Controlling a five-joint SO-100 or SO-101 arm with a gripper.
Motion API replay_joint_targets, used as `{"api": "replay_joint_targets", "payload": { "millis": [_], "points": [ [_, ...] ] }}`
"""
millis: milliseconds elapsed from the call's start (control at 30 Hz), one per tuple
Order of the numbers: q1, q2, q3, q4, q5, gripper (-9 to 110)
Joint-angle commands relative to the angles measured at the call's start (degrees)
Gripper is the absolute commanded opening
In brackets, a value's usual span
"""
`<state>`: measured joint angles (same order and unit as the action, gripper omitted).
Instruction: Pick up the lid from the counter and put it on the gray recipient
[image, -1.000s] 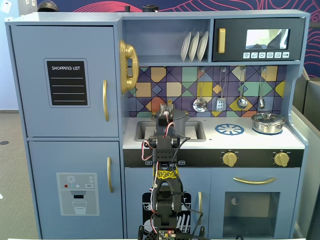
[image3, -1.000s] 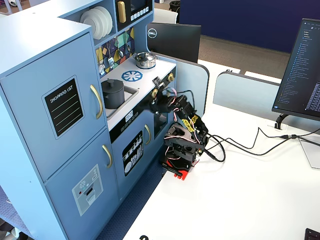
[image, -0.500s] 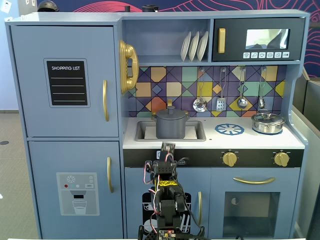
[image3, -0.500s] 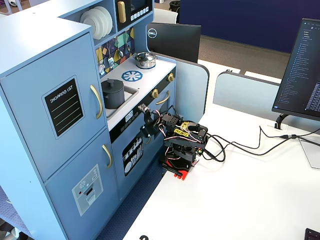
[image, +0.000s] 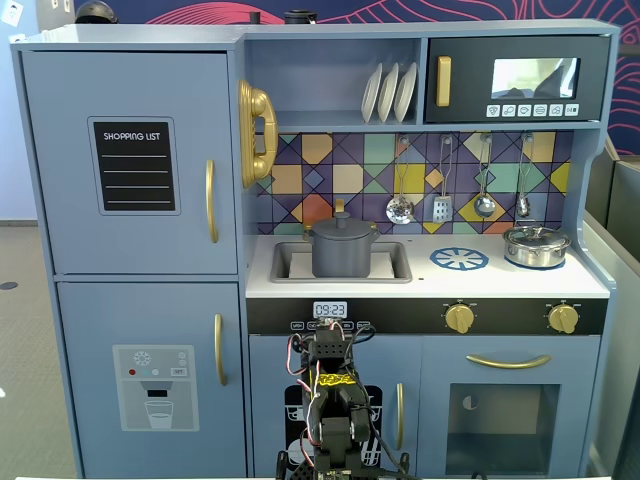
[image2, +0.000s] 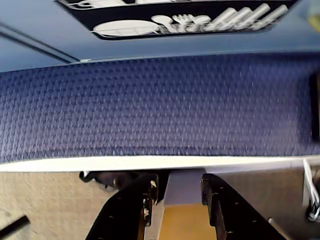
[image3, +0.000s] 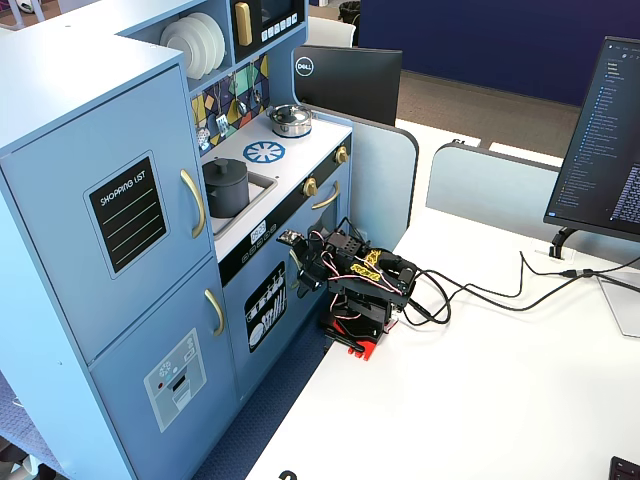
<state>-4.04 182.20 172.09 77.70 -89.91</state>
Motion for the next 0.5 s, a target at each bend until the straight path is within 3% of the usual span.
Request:
{"api": "replay_joint_targets", "payload": {
  "millis": [0, 133, 467],
  "points": [
    [2.4, -0.2, -0.1, 9.2, -2.3, 3],
    [3.9, -0.1, -0.1, 10.0, 2.9, 4],
    [4.2, -0.1, -0.1, 10.0, 3.3, 5]
  ]
}}
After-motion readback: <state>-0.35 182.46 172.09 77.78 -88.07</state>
